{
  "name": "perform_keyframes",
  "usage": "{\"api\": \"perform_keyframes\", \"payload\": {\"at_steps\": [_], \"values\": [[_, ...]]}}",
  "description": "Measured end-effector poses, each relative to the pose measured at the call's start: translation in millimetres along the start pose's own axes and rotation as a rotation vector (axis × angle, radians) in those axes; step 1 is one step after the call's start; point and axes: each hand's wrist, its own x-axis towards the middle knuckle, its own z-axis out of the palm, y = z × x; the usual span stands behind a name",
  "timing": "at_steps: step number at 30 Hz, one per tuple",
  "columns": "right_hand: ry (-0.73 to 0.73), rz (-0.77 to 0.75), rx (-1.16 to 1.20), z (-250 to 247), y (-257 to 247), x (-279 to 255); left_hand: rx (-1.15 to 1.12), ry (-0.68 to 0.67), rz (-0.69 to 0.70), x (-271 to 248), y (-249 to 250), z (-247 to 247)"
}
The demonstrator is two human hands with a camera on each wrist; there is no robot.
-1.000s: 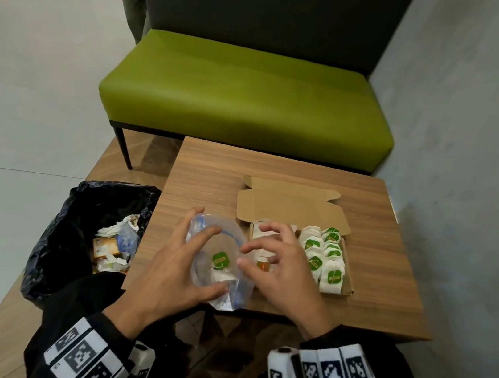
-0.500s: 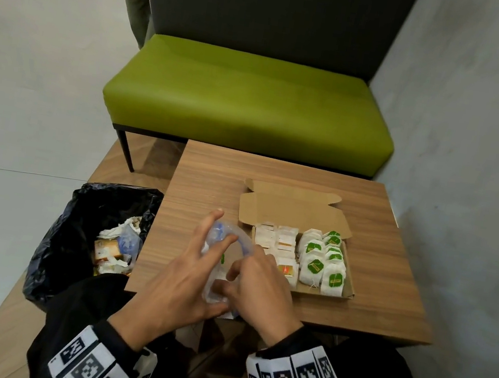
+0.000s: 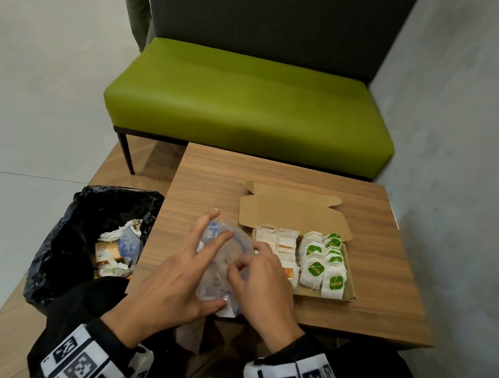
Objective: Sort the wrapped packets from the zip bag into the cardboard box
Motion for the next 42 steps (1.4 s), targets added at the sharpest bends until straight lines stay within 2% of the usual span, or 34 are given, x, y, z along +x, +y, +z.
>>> {"api": "perform_keyframes", "payload": {"at_steps": [3, 5, 9, 12, 16, 18, 21, 23, 28, 31, 36, 39, 42], "values": [[0.093, -0.029, 0.276, -11, 8, 2, 0.031, 0.056, -0.009, -1, -3, -1], [0.122, -0.054, 0.368, -20, 11, 2, 0.050, 0.080, -0.036, -1, -4, 0], [0.169, -0.081, 0.390, -35, 18, 3, 0.025, 0.098, -0.133, 2, -7, 4], [0.179, -0.070, 0.414, -45, 25, 5, 0.027, 0.061, -0.227, 7, -10, 7], [0.143, -0.039, 0.402, -53, 36, 7, 0.103, 0.084, -0.237, 14, -19, 14], [0.112, -0.044, 0.431, -59, 38, 5, 0.107, 0.148, -0.193, 16, -17, 13], [0.083, -0.115, 0.461, -71, 36, 2, -0.018, 0.270, -0.023, 20, 0, 6], [0.057, -0.159, 0.475, -78, 32, 1, -0.148, 0.305, 0.059, 25, 12, 2], [0.019, -0.221, 0.524, -89, 24, 0, -0.289, 0.186, 0.161, 34, 31, 2], [0.018, -0.219, 0.500, -89, 25, 1, -0.424, 0.115, 0.084, 35, 37, 6], [0.003, -0.222, 0.496, -82, 29, 2, -0.520, 0.088, 0.013, 37, 41, 6], [0.077, -0.158, 0.649, -72, 31, 2, -0.701, 0.145, -0.132, 36, 42, 7], [-0.033, -0.104, 0.804, -61, 37, -2, -0.940, 0.243, -0.228, 40, 41, 5]]}}
